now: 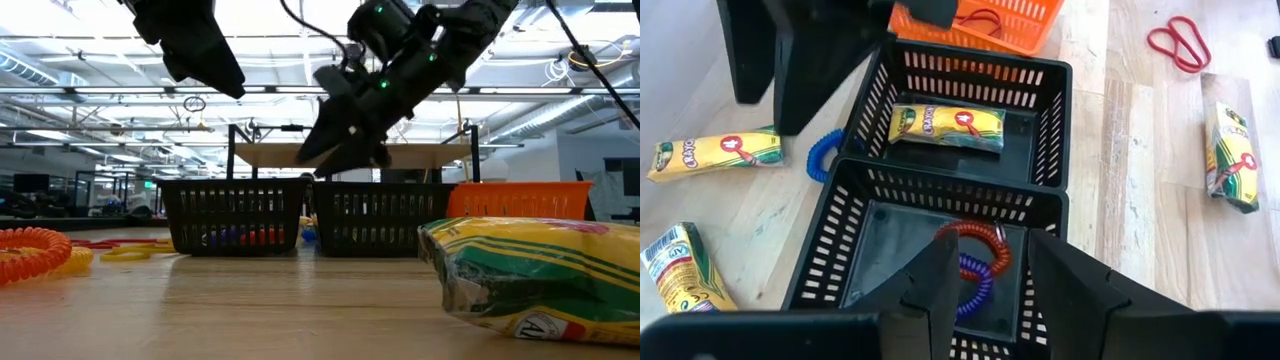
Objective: Pick & Place Office Desk Supplies
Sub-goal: Put the crayon box into the right black basket
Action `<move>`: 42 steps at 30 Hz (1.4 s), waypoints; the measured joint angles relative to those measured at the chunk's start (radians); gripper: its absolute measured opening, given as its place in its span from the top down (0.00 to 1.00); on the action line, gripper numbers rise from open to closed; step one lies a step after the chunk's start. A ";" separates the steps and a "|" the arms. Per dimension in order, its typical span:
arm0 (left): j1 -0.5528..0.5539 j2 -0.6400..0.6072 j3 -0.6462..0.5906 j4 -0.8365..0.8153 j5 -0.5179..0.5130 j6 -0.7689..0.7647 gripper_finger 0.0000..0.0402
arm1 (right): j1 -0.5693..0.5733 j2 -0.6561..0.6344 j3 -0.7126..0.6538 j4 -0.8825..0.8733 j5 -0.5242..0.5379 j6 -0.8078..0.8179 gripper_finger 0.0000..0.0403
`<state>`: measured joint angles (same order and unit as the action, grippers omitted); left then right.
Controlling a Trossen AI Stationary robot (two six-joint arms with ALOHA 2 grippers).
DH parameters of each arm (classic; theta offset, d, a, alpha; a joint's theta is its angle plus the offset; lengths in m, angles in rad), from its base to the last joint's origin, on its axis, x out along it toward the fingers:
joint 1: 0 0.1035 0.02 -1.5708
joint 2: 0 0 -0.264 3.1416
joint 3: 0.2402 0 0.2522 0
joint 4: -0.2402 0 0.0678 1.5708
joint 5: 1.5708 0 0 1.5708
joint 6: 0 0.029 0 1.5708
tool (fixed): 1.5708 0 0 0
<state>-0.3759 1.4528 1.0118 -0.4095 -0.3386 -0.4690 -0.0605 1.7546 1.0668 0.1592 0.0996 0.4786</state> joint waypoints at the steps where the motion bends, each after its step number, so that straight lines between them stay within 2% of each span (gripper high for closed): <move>1: 0.000 0.000 0.000 0.000 0.000 0.000 0.70 | 0.000 -0.018 0.000 -0.022 0.001 -0.008 0.45; 8: 0.000 0.000 0.000 -0.004 0.000 -0.003 0.70 | 0.003 -0.063 0.000 -0.077 0.003 -0.010 0.45; 12: 0.000 0.000 0.000 -0.004 0.000 -0.004 0.70 | 0.001 0.027 0.001 -0.013 -0.010 0.017 0.45; 17: 0.000 0.000 0.000 -0.003 0.000 -0.004 0.70 | -0.017 0.165 0.030 0.149 -0.102 0.032 0.45; 20: 0.000 0.000 0.000 -0.006 0.001 -0.006 0.70 | -0.024 0.229 0.070 0.151 -0.102 0.017 0.45; 23: 0.000 0.000 0.000 -0.007 0.004 -0.007 0.70 | -0.030 0.240 0.078 0.124 -0.100 0.017 0.45; 33: 0.000 0.000 0.000 -0.007 0.024 -0.006 0.70 | -0.028 0.185 0.084 0.104 -0.038 0.006 0.45; 42: 0.000 0.000 0.000 -0.006 0.024 -0.007 0.70 | -0.002 0.128 0.083 -0.014 0.174 0.016 0.45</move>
<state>-0.3763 1.4528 1.0119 -0.4160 -0.3141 -0.4759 -0.0624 1.8831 1.1500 0.1451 0.2736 0.4948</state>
